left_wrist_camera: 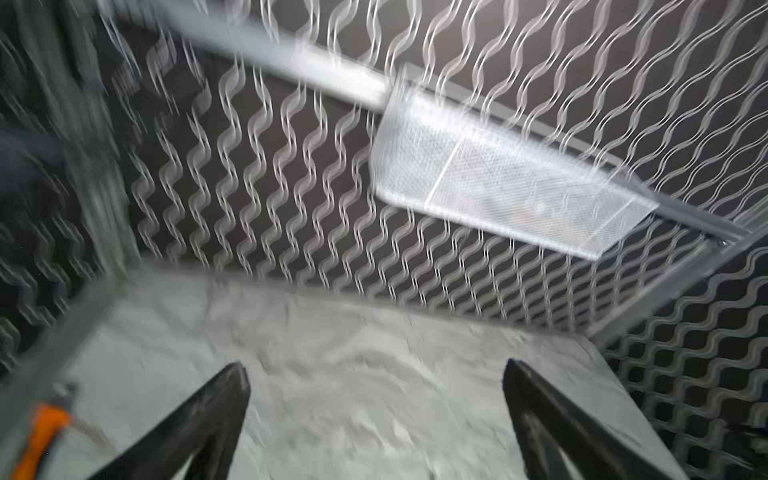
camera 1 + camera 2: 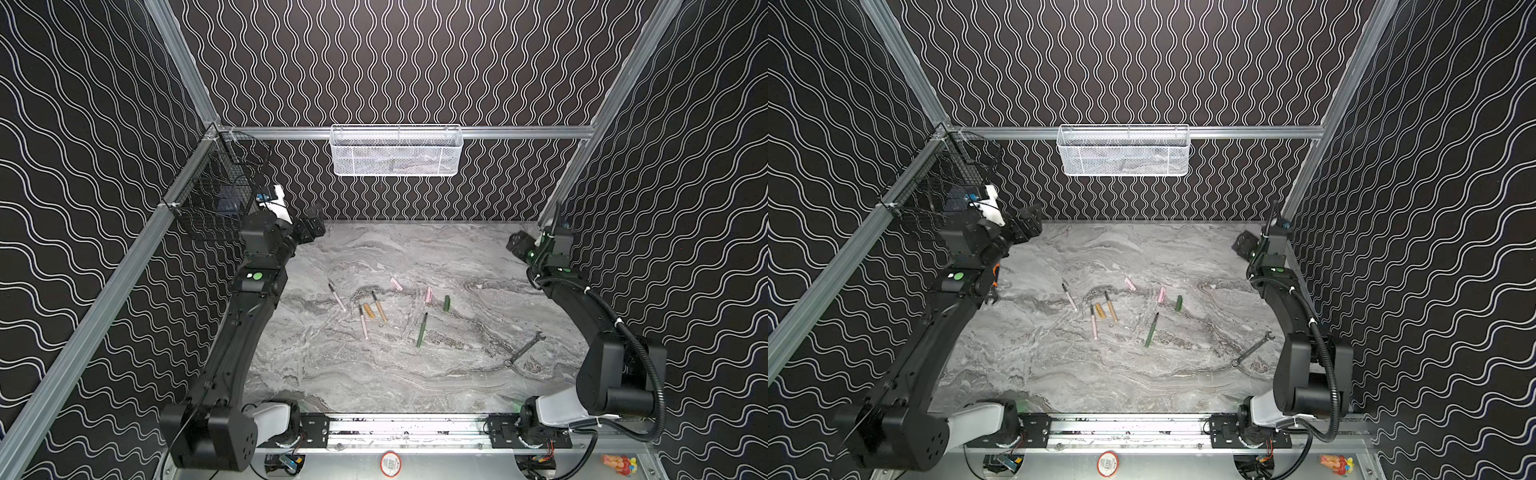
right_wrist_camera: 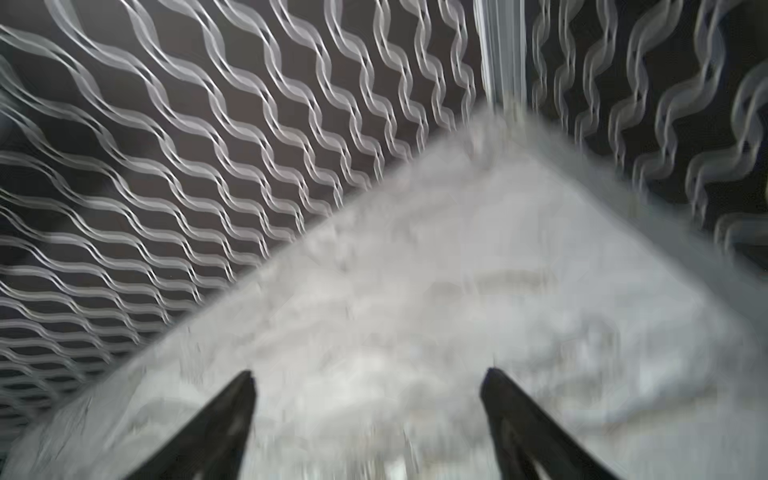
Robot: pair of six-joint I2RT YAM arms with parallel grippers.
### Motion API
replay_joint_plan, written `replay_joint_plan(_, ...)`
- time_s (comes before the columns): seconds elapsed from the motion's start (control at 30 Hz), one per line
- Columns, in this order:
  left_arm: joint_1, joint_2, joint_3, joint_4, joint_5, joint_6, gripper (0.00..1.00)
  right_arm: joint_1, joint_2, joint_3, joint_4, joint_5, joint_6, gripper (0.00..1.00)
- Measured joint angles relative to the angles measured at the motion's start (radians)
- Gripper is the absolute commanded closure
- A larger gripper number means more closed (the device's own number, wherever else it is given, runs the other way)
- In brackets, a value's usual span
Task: Insert the pens into the pen caps
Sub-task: 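Raise both arms and move the right gripper over the green pen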
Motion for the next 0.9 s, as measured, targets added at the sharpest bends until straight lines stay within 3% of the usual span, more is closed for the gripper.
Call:
replay_joint_plan(0.13, 0.005, 0.002, -0.055, -0.031, 0.116, -0.108, 0.01, 0.071, -0.037, 0.02, -0.059, -0.021, 0.016, 0.33)
replay_joint_plan(0.3, -0.042, -0.153, -0.122, 0.045, 0.106, -0.175, 0.01, 0.262, -0.019, 0.07, -0.163, 0.067, -0.014, 0.4)
replay_joint_plan(0.43, -0.018, -0.231, -0.208, 0.193, 0.085, -0.269, 0.01, 0.349, -0.018, 0.013, -0.204, 0.092, -0.023, 0.48)
replay_joint_plan(0.6, 0.039, -0.143, -0.244, 0.253, 0.129, -0.37, 0.01, 0.401, 0.005, -0.02, -0.245, 0.08, -0.019, 0.51)
replay_joint_plan(0.67, 0.03, -0.116, -0.236, 0.26, 0.153, -0.371, 0.06, 0.423, 0.022, -0.021, -0.248, 0.071, -0.019, 0.53)
replay_joint_plan(0.77, -0.061, -0.092, -0.154, 0.187, 0.116, -0.338, 0.14, 0.455, 0.06, -0.011, -0.277, 0.07, -0.019, 0.54)
replay_joint_plan(0.9, -0.29, -0.034, -0.005, 0.076, -0.011, -0.2, 0.2, 0.519, 0.092, 0.004, -0.304, 0.075, 0.005, 0.62)
